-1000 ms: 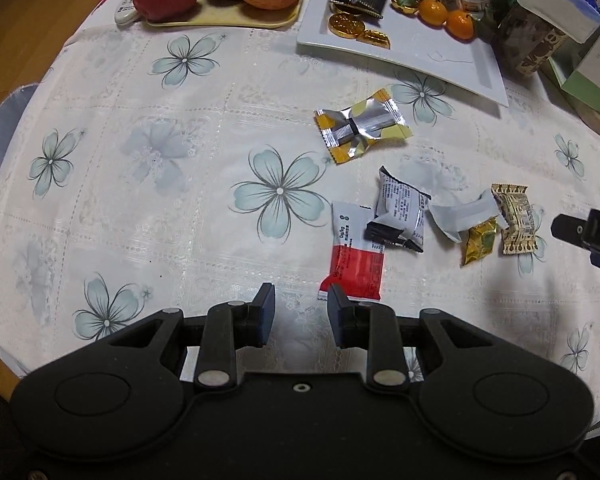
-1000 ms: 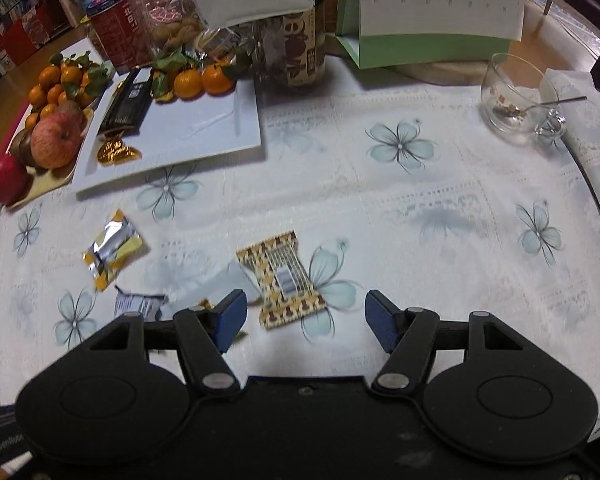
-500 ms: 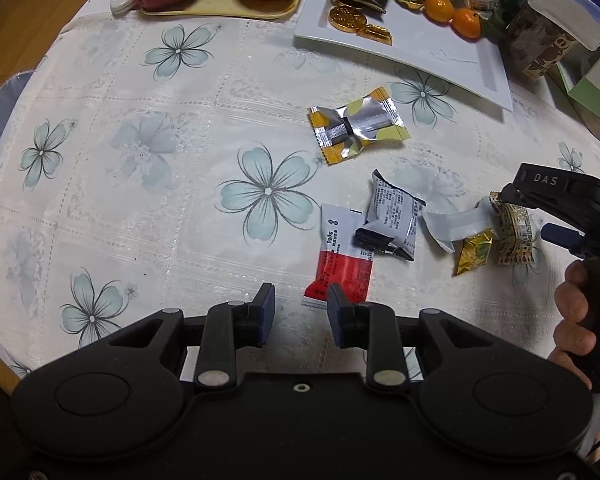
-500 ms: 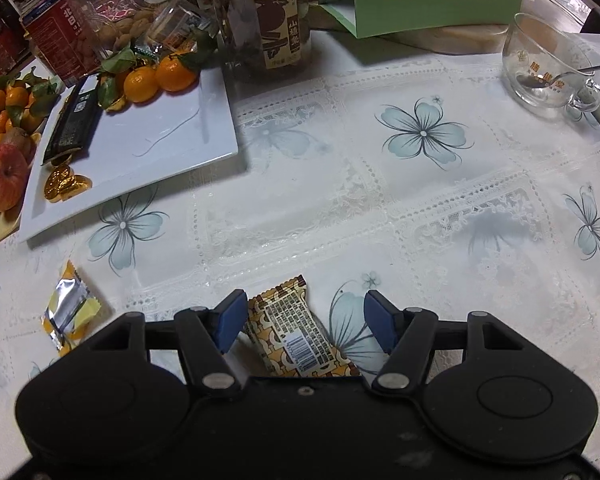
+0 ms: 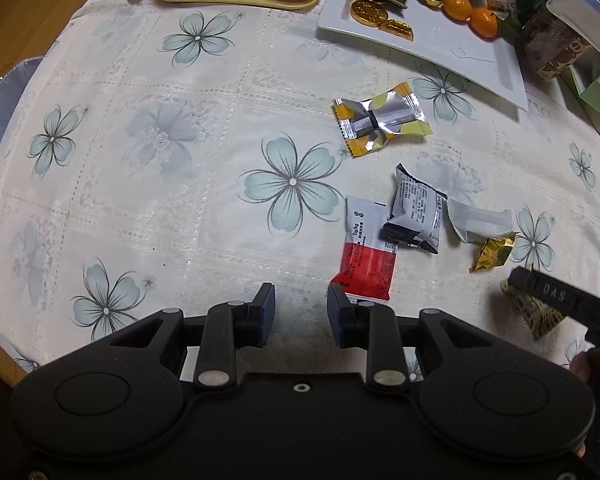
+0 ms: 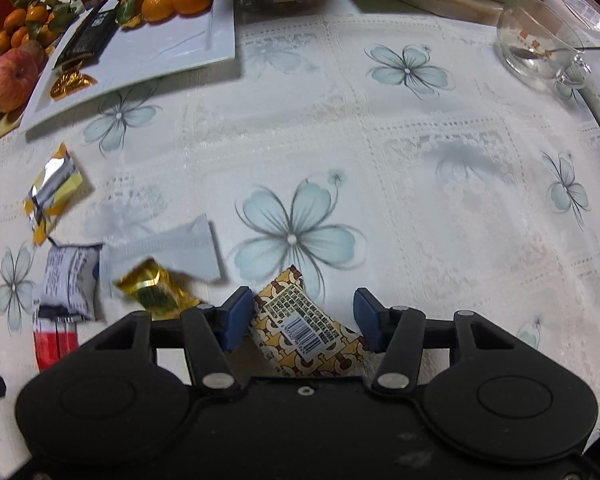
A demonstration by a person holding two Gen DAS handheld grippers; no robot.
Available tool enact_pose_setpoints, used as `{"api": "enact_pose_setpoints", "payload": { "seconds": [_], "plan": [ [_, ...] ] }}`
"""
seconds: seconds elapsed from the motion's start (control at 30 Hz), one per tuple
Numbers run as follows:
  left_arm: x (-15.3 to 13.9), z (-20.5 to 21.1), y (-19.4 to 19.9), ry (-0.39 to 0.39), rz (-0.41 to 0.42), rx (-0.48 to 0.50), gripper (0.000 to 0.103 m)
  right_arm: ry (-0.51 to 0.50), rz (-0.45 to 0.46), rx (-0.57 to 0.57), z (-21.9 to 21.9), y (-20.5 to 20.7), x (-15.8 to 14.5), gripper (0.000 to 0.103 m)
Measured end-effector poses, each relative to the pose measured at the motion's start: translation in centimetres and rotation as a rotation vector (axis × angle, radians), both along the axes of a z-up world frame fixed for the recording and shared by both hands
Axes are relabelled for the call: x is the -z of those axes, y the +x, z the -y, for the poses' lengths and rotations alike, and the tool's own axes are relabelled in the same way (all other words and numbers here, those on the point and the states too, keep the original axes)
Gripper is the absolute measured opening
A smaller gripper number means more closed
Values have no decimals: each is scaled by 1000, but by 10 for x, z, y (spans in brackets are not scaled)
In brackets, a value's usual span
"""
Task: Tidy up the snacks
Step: 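Grasp the red-and-white packet with the left tool while the right tool approaches the gold candy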
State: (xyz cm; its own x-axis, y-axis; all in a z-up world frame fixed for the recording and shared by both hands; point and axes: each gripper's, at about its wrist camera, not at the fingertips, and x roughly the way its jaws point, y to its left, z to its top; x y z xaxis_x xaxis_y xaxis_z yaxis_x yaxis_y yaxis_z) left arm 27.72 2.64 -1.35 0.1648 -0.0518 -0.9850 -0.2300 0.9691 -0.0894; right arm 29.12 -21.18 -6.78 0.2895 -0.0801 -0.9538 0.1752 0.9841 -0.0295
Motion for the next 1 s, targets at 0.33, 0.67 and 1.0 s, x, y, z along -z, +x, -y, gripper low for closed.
{"api": "enact_pose_setpoints", "payload": {
  "seconds": [0.33, 0.67, 1.0],
  "plan": [
    [0, -6, -3, -11, -3, -19, 37, 127, 132, 98, -4, 3, -36, 56],
    [6, -6, -2, -14, -20, -9, 37, 105, 92, 83, -44, 49, -5, 58],
    [6, -5, -2, 0, 2, 15, 37, 92, 9, -54, -54, 10, -5, 56]
  ]
}}
